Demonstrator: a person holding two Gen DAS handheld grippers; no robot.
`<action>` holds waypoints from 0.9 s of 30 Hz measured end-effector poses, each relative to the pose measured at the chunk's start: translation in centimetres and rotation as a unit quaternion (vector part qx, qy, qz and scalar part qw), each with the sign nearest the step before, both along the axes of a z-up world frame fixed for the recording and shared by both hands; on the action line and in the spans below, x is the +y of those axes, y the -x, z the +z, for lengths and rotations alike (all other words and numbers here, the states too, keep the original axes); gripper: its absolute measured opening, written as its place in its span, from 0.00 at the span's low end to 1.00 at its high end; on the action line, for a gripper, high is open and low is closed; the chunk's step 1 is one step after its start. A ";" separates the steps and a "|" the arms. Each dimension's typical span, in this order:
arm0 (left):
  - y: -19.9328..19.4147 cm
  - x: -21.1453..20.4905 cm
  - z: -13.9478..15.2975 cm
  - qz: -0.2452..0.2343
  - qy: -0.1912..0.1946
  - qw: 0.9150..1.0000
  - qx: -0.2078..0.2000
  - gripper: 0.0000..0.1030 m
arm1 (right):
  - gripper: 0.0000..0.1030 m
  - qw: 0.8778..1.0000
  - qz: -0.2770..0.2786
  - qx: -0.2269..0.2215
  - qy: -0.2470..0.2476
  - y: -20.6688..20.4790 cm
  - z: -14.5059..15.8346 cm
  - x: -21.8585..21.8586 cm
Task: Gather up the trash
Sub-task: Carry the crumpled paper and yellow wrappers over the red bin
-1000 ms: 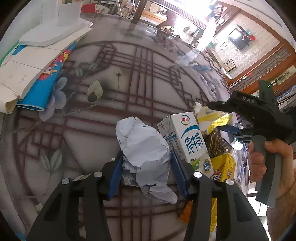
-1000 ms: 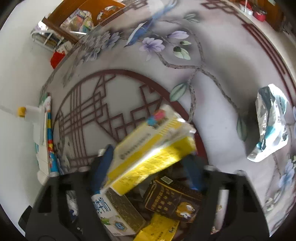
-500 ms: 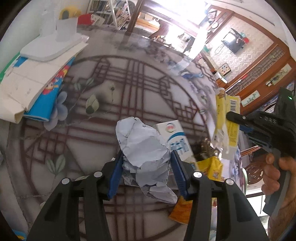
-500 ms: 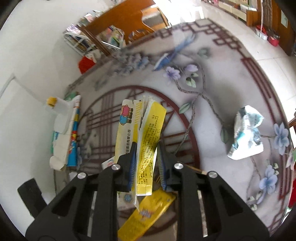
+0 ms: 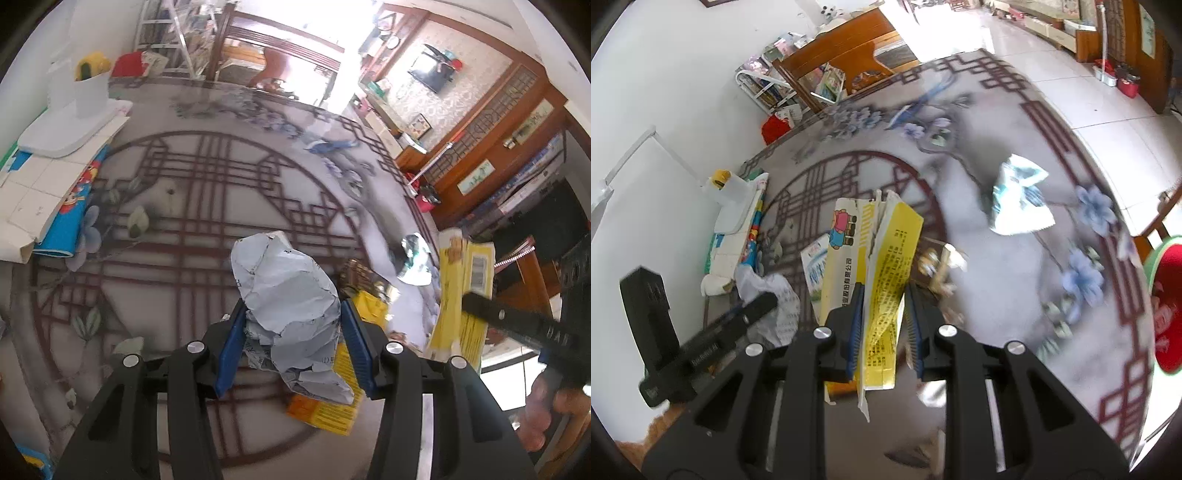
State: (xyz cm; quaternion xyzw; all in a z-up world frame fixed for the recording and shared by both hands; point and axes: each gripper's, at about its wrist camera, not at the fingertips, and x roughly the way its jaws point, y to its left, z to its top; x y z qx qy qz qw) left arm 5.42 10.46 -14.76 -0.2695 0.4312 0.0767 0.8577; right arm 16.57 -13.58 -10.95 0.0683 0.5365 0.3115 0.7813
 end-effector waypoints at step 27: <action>-0.3 -10.0 1.6 -0.099 -0.002 0.995 -0.006 0.46 | 0.21 0.989 -0.148 0.019 -0.020 3.0 -1.6 -13.1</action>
